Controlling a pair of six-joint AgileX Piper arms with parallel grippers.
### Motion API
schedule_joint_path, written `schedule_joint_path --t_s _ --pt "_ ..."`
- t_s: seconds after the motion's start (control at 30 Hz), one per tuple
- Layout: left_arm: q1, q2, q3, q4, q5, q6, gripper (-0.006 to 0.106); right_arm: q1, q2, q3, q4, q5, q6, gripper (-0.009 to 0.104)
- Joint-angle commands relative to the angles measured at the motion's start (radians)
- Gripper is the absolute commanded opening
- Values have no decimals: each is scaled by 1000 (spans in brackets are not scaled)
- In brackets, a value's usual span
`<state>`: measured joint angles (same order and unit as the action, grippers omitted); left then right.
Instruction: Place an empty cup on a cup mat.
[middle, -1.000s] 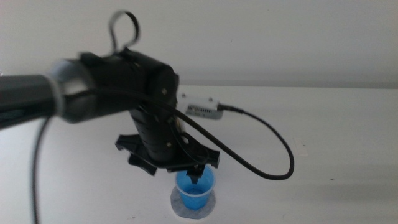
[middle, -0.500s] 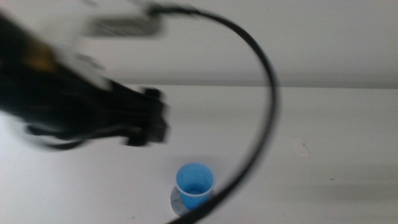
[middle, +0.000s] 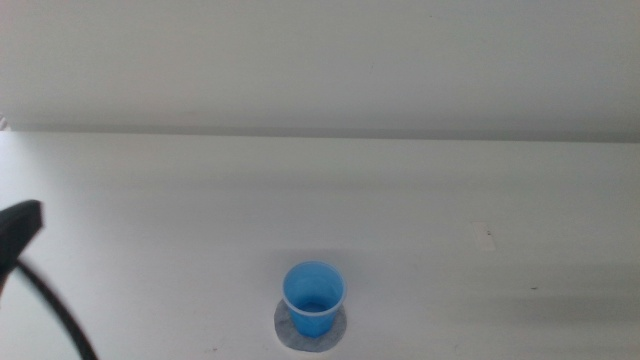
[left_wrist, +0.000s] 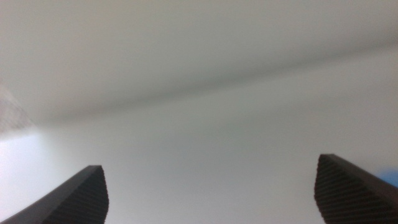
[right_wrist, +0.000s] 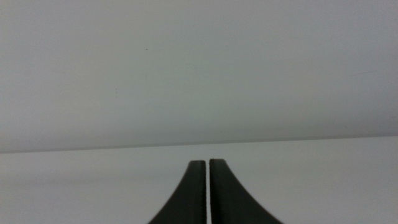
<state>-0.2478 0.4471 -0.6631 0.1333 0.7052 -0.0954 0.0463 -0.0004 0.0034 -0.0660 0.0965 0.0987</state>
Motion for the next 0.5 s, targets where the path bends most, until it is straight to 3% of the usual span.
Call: schedule_joint_path --t_s 0.0,0.2,0.47 --pt "76 -93 112 -13 -201 65 89 4 -36 35 -10 -6 -1 -2" --pt "187 -256 323 -30 -503 65 89 4 -36 35 -10 -6 -1 -2" --pt "197 -382 524 -56 -571 65 89 4 -36 35 -10 -6 -1 -2"
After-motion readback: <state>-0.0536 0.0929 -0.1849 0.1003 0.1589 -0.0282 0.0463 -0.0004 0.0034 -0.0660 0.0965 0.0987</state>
